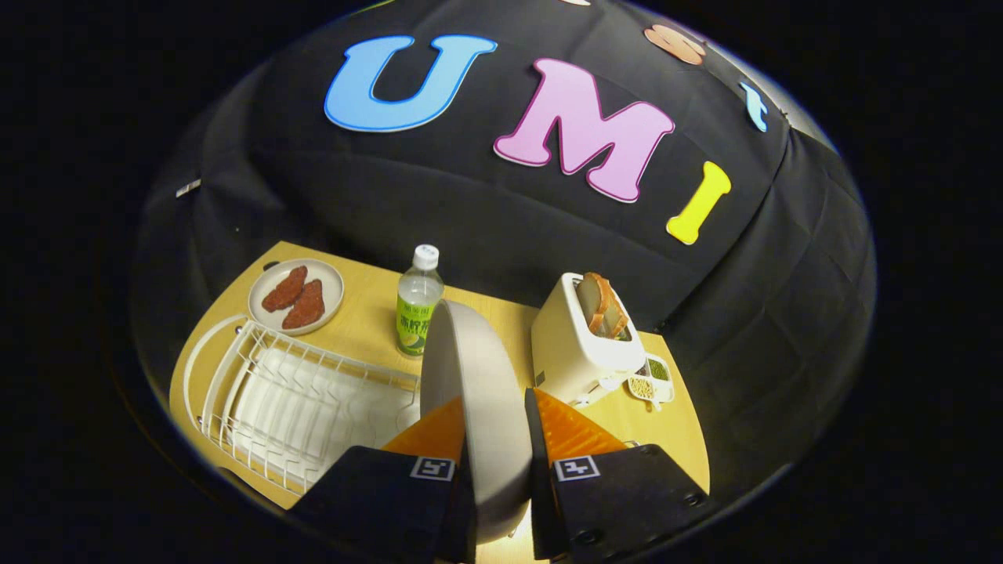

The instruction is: Take the plate from the dish rack, then take the spoon from the basket and place it into the plate.

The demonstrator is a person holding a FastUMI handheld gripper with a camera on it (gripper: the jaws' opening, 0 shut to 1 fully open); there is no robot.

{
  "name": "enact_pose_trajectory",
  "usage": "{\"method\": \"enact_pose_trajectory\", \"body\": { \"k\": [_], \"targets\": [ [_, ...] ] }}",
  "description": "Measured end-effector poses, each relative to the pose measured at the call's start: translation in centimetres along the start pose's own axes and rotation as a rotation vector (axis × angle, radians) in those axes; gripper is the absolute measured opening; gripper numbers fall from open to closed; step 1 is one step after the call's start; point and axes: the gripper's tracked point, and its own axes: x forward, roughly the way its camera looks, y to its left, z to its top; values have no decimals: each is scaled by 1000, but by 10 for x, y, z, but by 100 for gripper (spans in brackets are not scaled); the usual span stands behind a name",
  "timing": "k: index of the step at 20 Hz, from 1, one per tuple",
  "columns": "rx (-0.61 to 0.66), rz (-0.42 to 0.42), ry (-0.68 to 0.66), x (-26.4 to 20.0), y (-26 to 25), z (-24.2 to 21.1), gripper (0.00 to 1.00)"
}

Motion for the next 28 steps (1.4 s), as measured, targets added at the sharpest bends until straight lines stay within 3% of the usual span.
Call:
{"method": "enact_pose_trajectory", "body": {
  "k": [8,14,20,28],
  "targets": [
    [230,278,-51,-88,-37,-2,31],
    [354,427,81,-147,-59,-97,31],
    [453,455,244,-156,-70,-208,31],
    [549,431,400,-105,-66,-295,31]
  ]
}}
